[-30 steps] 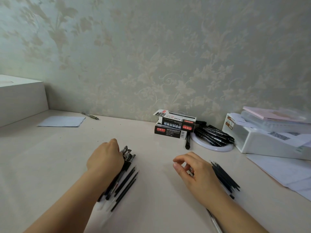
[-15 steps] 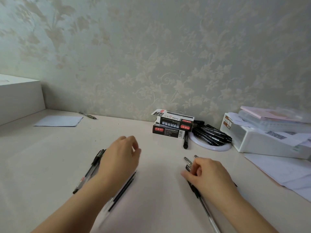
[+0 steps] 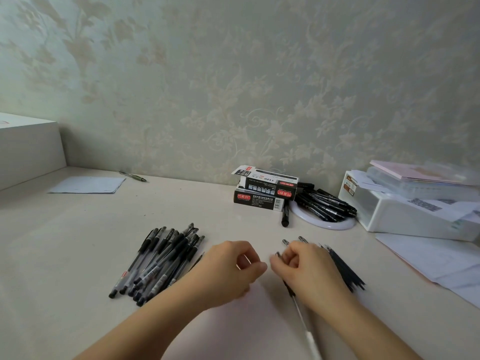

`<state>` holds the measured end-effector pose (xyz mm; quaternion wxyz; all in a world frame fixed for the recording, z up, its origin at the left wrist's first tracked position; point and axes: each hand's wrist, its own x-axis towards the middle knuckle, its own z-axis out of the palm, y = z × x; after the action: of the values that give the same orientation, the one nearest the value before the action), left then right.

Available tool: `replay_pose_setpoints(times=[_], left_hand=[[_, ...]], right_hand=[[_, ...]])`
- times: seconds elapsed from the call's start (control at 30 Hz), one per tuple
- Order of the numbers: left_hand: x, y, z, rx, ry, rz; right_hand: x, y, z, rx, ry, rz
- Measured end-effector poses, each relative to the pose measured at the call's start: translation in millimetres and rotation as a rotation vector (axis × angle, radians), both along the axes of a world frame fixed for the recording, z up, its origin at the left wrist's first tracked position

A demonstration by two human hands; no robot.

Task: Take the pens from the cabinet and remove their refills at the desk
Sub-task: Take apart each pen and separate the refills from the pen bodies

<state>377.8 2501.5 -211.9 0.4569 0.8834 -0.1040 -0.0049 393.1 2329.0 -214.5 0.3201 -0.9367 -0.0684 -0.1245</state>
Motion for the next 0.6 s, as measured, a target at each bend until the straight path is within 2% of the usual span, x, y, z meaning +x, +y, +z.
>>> replay_pose_setpoints(times=[0.2, 0.3, 0.37, 0.4, 0.5, 0.53, 0.6], left_hand=[[-7.0, -4.3, 9.0, -0.401, 0.411, -0.200], [-9.6, -1.8, 13.7, -0.491, 0.488, -0.275], [-9.4, 0.1, 15.5, -0.430, 0.448, -0.260], [-8.4, 0.8, 15.4, -0.337, 0.381, -0.242], [-3.9, 0.9, 11.4, 0.026, 0.048, -0.163], [-2.5, 0.6, 9.5, 0.078, -0.045, -0.140], [-1.8, 0.2, 8.7, 0.061, -0.127, -0.113]], right_hand=[[-0.7, 3.8, 11.0, 0.704, 0.287, 0.068], [-2.6, 5.8, 9.8, 0.826, 0.349, 0.100], [-1.9, 6.7, 9.1, 0.868, 0.353, 0.124], [-1.5, 7.1, 9.2, 0.868, 0.337, 0.140], [-1.3, 8.2, 9.2, 0.833, 0.257, 0.168], [-1.2, 8.4, 9.5, 0.842, 0.238, 0.175], [-1.1, 8.0, 10.5, 0.868, 0.220, 0.194]])
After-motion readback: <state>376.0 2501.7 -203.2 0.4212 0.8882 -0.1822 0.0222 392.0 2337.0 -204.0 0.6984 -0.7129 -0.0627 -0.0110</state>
